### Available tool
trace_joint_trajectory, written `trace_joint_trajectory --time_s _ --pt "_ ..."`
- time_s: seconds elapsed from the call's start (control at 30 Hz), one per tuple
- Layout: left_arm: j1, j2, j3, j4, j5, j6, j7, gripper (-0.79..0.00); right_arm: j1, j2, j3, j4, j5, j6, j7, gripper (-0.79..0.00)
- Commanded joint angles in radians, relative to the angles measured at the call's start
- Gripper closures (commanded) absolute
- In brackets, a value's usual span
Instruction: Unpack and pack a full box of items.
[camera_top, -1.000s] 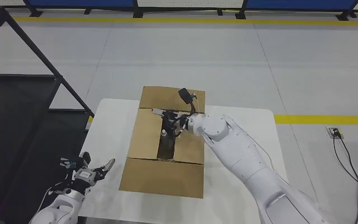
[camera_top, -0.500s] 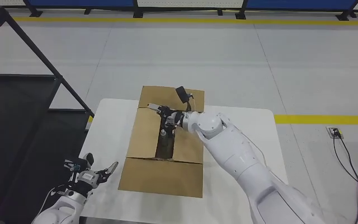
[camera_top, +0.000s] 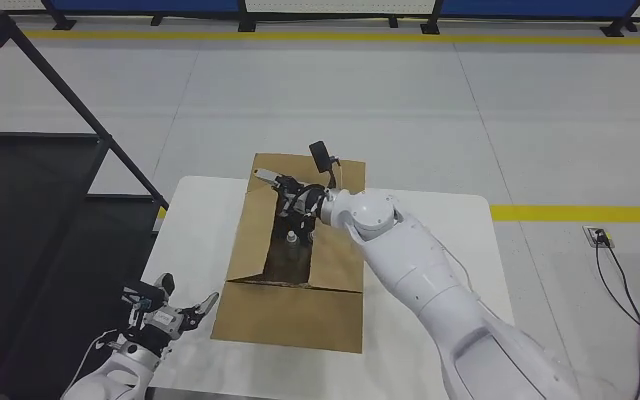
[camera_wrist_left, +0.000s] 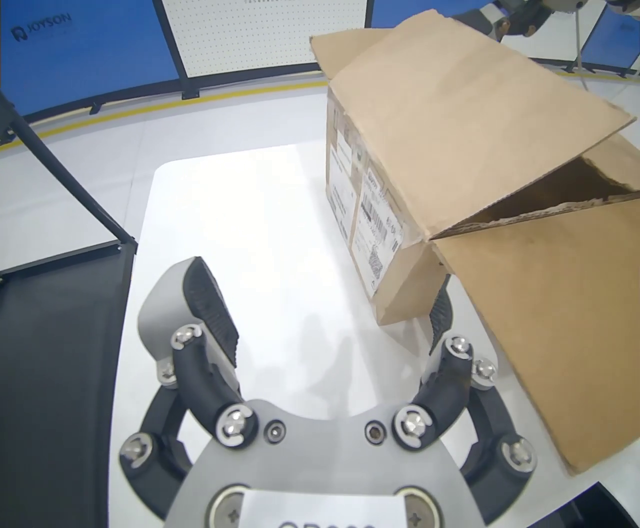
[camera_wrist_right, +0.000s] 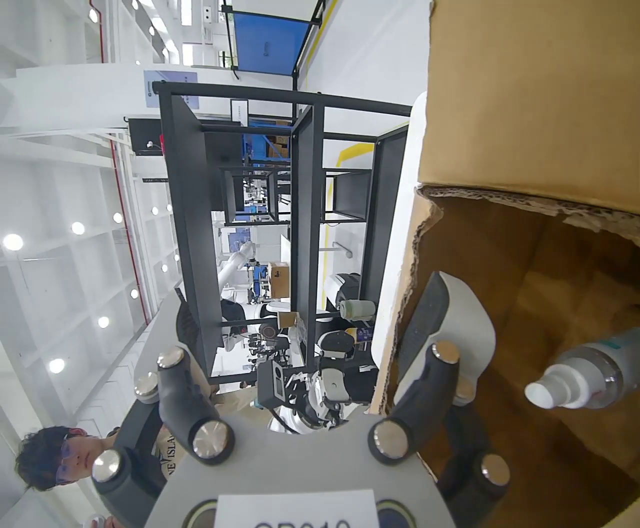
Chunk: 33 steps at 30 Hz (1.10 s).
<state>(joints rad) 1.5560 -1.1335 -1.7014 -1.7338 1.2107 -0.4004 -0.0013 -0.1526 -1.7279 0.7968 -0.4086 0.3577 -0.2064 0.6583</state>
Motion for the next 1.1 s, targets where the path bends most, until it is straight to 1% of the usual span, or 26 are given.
trace_joint_trajectory --time_s 0.0,0.23,0.4,0.6,0.8,0.97,1.07 --pt "0.000 0.000 0.007 -0.015 0.012 0.001 -0.001 -0.785 0.003 -0.004 0.000 0.000 -0.006 -0.006 -0.004 -0.785" --pt "-0.009 -0.001 0.034 -0.045 0.043 0.015 -0.012 -0.785 0.014 -0.015 -0.004 0.009 -0.053 -0.008 -0.037 -0.785" --pt "-0.032 -0.001 0.061 -0.064 0.075 0.033 -0.037 -0.785 0.017 -0.016 0.004 0.019 -0.070 0.000 -0.048 -0.785" --pt "-0.056 -0.002 0.095 -0.086 0.120 0.033 -0.055 -0.785 0.017 -0.018 0.012 0.022 -0.091 0.013 -0.046 -0.785" --pt "-0.107 -0.004 0.140 -0.070 0.149 0.044 -0.092 -0.785 0.015 -0.020 0.022 0.022 -0.103 0.022 -0.038 -0.785" --pt "-0.132 -0.006 0.172 -0.067 0.163 0.054 -0.106 -0.785 0.013 -0.022 0.030 0.020 -0.112 0.016 -0.027 -0.785" --pt "-0.146 -0.007 0.194 -0.069 0.214 0.078 -0.117 -0.785 0.013 -0.021 0.039 0.022 -0.109 0.005 -0.011 -0.785"
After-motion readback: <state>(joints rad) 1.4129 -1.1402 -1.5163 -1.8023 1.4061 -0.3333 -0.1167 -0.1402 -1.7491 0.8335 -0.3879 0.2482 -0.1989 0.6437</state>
